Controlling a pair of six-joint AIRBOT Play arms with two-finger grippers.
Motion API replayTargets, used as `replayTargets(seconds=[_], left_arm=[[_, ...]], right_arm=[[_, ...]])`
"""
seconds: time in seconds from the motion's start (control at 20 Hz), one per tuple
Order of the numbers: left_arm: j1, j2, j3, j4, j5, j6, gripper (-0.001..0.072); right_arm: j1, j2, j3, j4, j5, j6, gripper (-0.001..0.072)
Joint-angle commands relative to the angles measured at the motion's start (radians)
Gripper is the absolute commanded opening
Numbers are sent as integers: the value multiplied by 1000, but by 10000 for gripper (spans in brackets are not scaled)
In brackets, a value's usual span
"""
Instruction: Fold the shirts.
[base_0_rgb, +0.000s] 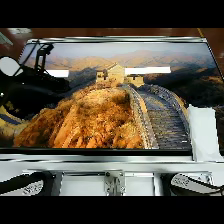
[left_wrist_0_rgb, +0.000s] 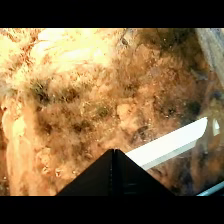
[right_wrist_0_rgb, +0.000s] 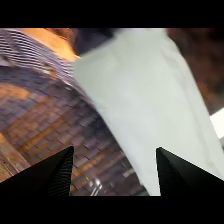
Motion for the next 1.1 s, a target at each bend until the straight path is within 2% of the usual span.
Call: replayTargets(seconds=[0.0, 0.05, 0.1, 0.15, 0.35, 1.05], left_arm=[[-102, -85, 76, 271, -131, -146, 42], [-113, -124, 95, 217, -206, -145, 125], [-119, -152, 97, 173, -236, -147, 415], [-123, -169, 97, 171, -234, -154, 621], [-116, -171, 97, 211, -192, -156, 615], [-119, -183, 95, 206, -180, -156, 615]], right_arm=[[414, -7, 50, -220, -96, 39, 637], [500, -29, 16, -276, -66, 69, 637], [555, -54, -24, -248, -33, 88, 637], [594, -77, -69, -202, -19, 108, 637], [691, -136, -204, -173, -44, 129, 637], [756, -161, -210, -158, -43, 129, 637]])
